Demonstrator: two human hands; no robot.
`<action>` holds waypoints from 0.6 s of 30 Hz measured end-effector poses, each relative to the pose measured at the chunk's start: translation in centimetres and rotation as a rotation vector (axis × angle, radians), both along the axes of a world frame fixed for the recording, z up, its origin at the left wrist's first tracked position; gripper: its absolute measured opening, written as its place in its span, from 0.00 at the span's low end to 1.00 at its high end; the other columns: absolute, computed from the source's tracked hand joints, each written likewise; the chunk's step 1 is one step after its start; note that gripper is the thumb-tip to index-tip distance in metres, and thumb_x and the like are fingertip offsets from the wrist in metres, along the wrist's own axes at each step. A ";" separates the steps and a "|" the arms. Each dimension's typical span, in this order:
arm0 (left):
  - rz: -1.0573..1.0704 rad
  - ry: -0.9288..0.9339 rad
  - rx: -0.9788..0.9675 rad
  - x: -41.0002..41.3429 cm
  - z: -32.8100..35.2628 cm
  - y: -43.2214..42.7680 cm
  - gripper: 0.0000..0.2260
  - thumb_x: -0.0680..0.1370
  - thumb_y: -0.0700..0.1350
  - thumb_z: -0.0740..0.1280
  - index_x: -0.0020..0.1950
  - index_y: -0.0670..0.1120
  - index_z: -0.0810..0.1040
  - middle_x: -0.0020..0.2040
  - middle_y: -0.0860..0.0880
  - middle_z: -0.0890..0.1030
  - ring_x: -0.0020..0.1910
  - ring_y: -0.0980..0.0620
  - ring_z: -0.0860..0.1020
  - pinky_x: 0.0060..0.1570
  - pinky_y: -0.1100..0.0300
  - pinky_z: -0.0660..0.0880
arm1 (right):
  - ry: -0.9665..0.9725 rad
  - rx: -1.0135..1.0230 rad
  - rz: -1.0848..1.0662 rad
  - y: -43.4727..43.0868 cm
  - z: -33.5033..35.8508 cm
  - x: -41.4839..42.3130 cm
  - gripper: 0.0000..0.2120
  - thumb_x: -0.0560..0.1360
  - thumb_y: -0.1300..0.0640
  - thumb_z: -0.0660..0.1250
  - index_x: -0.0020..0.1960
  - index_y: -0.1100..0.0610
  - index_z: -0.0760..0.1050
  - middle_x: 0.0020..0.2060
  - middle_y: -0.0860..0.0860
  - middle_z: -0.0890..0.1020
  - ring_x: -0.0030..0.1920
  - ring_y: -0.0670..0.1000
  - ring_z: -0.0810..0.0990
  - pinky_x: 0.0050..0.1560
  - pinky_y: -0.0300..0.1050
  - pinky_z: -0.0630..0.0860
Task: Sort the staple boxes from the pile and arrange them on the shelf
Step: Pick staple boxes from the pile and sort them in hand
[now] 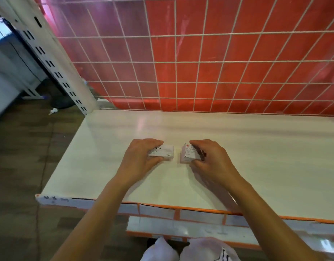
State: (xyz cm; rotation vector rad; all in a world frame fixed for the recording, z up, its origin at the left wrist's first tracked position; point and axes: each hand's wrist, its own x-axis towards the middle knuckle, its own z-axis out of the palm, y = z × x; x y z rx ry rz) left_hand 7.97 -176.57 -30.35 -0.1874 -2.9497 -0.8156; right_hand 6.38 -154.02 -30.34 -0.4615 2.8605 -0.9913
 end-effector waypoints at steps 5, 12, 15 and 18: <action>0.016 0.012 0.017 -1.8 -0.6 -5.6 0.21 0.71 0.45 0.75 0.63 0.48 0.79 0.61 0.50 0.79 0.59 0.48 0.74 0.55 0.69 0.61 | 0.008 0.006 -0.024 -5.3 -0.1 -1.3 0.25 0.72 0.62 0.68 0.69 0.55 0.70 0.62 0.52 0.76 0.61 0.52 0.71 0.56 0.36 0.62; 0.039 0.041 0.027 -5.1 -0.6 -11.2 0.21 0.71 0.45 0.75 0.63 0.44 0.79 0.62 0.47 0.79 0.61 0.47 0.75 0.60 0.62 0.64 | 0.016 0.025 -0.088 -10.9 -0.4 -4.3 0.27 0.72 0.63 0.67 0.70 0.55 0.68 0.64 0.52 0.74 0.62 0.51 0.69 0.55 0.31 0.58; 0.064 0.051 0.015 -6.6 -1.3 -13.0 0.22 0.71 0.45 0.75 0.64 0.44 0.78 0.62 0.46 0.79 0.60 0.44 0.74 0.60 0.58 0.66 | 0.011 0.055 -0.121 -12.6 -0.4 -5.8 0.27 0.73 0.63 0.67 0.71 0.57 0.68 0.65 0.53 0.73 0.63 0.52 0.68 0.58 0.35 0.61; 0.062 0.054 -0.005 -8.3 -2.1 -14.6 0.21 0.72 0.45 0.74 0.64 0.43 0.77 0.62 0.45 0.79 0.60 0.43 0.74 0.61 0.54 0.67 | 0.043 0.083 -0.141 -13.9 -0.8 -7.2 0.25 0.73 0.63 0.67 0.69 0.57 0.69 0.63 0.54 0.75 0.62 0.53 0.70 0.60 0.38 0.64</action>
